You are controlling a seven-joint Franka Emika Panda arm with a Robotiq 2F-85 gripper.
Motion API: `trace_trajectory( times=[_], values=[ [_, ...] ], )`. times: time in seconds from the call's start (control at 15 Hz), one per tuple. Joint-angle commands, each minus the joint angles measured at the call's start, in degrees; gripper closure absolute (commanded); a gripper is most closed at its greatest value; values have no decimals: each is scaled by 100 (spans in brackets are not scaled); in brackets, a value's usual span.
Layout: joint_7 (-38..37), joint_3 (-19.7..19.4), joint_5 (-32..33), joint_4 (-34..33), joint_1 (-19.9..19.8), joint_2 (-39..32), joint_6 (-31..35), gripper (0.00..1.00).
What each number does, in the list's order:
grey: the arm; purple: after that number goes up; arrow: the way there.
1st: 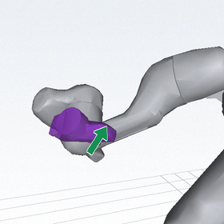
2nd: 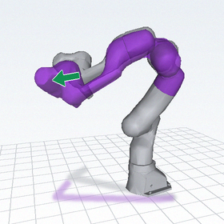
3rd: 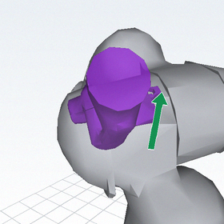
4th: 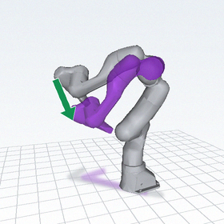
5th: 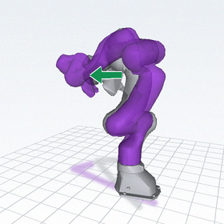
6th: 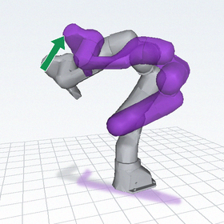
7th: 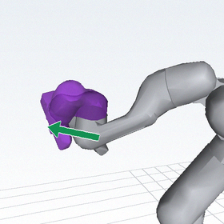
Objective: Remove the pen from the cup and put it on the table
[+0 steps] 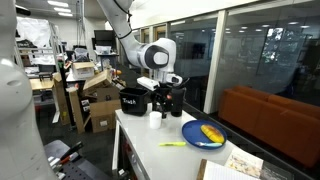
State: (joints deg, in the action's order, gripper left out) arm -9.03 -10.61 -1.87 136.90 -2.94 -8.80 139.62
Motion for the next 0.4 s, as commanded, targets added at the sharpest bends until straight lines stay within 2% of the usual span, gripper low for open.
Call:
trace_trajectory(
  times=[0.0,0.33],
  values=[
    [-22,116,30,-6,-119,4,-12,0],
    [-25,117,32,-10,-115,-89,3,0]
  ],
)
